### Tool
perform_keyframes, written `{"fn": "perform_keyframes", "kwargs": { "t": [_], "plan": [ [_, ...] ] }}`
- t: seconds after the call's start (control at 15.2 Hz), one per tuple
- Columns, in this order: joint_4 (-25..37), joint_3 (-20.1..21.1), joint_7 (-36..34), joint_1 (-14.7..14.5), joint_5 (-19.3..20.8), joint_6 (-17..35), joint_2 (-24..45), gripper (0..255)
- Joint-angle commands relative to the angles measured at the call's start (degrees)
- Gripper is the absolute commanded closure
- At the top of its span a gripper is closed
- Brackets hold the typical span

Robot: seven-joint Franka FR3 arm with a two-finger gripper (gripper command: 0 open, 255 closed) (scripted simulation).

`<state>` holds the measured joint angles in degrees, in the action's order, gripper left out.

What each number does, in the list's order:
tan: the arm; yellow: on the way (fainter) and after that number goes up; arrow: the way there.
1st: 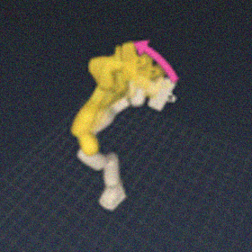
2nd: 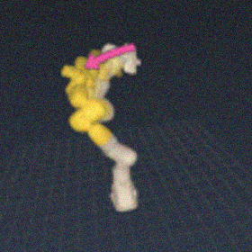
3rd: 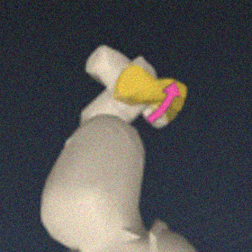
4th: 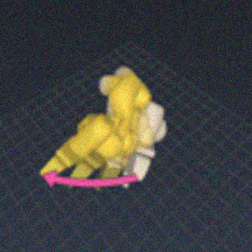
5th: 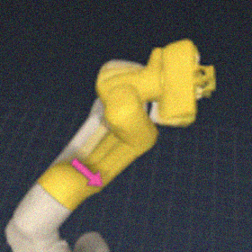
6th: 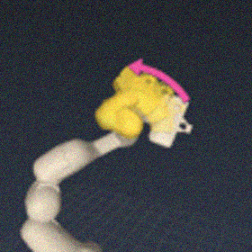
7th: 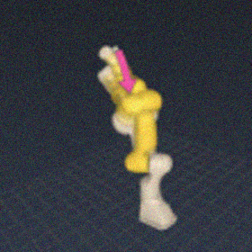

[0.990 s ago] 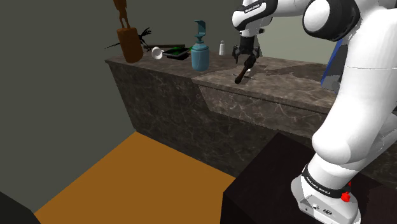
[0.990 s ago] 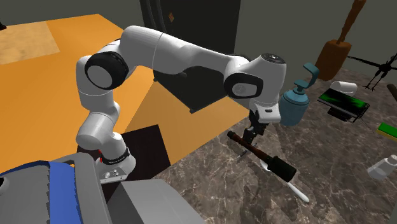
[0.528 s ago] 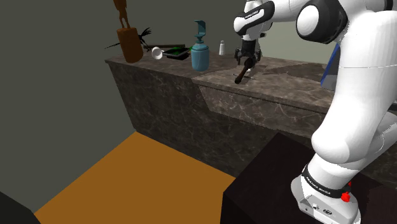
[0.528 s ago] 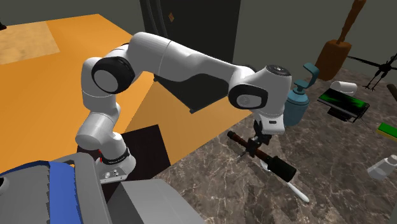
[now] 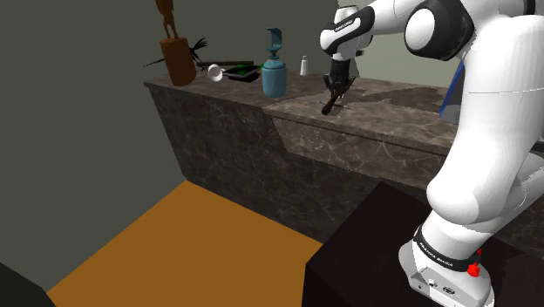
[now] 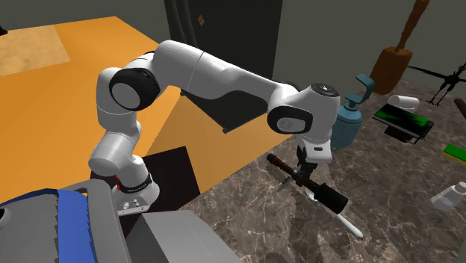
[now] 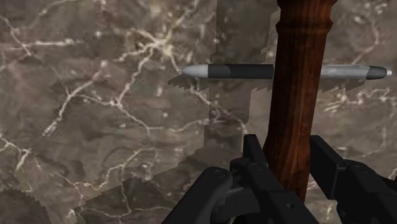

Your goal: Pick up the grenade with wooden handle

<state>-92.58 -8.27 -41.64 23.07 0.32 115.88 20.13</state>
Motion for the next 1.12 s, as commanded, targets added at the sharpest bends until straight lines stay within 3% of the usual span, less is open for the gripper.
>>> {"fn": "perform_keyframes", "kwargs": {
  "t": [0.0, 0.33, 1.06],
  "plan": [
    [-0.01, -0.01, 0.01, 0.01, 0.0, 0.02, 0.01, 255],
    [-0.08, 0.0, -0.04, -0.02, 0.01, 0.03, -0.04, 255],
    [6.55, -0.1, 0.17, 0.01, 0.14, -7.89, -1.35, 255]
  ]
}}
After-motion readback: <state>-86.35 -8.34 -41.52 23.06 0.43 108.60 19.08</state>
